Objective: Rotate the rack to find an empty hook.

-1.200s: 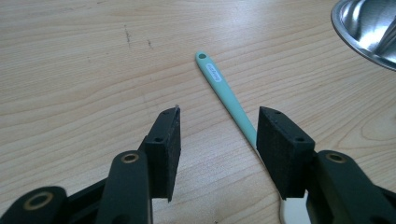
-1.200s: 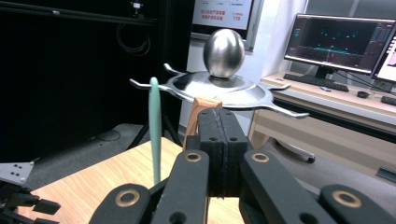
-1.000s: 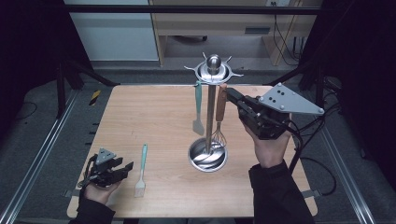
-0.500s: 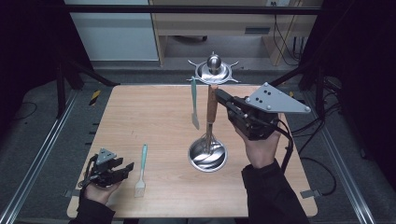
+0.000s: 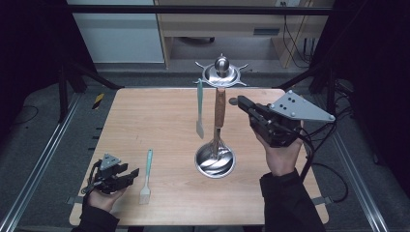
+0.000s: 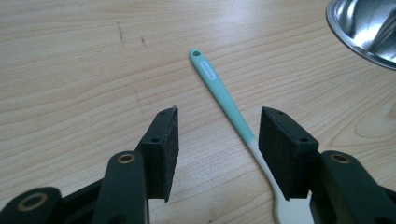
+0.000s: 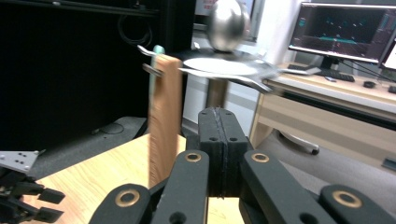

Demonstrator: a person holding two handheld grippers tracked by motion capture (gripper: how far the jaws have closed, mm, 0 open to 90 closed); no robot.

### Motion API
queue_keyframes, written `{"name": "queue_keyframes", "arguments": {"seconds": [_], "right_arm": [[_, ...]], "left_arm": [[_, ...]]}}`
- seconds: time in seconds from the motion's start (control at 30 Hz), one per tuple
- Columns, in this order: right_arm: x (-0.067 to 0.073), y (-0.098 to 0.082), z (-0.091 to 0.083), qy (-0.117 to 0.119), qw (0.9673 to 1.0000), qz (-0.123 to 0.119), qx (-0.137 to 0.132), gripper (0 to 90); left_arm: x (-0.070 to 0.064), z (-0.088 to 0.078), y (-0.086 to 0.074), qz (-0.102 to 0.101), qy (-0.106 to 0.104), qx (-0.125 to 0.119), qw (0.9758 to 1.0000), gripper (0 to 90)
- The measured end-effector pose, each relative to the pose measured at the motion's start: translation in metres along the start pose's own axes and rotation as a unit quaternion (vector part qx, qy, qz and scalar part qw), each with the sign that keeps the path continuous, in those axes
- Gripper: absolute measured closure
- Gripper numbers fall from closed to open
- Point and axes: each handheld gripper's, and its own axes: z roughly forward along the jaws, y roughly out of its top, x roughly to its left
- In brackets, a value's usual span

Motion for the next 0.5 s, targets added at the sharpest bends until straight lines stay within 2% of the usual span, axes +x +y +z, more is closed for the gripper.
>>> {"name": "queue_keyframes", "arguments": {"seconds": [0.3, 0.5], "right_arm": [[-0.022, 0.005, 0.003, -0.034, 0.9993, 0.015, -0.005, 90.0], [-0.029, 0.010, 0.006, -0.039, 0.9990, 0.018, -0.014, 90.0]], "left_arm": [[0.001, 0.000, 0.000, 0.001, 0.000, 0.000, 1.0000, 47.3], [0.001, 0.000, 0.000, 0.000, -0.001, 0.001, 1.0000, 47.3]]}}
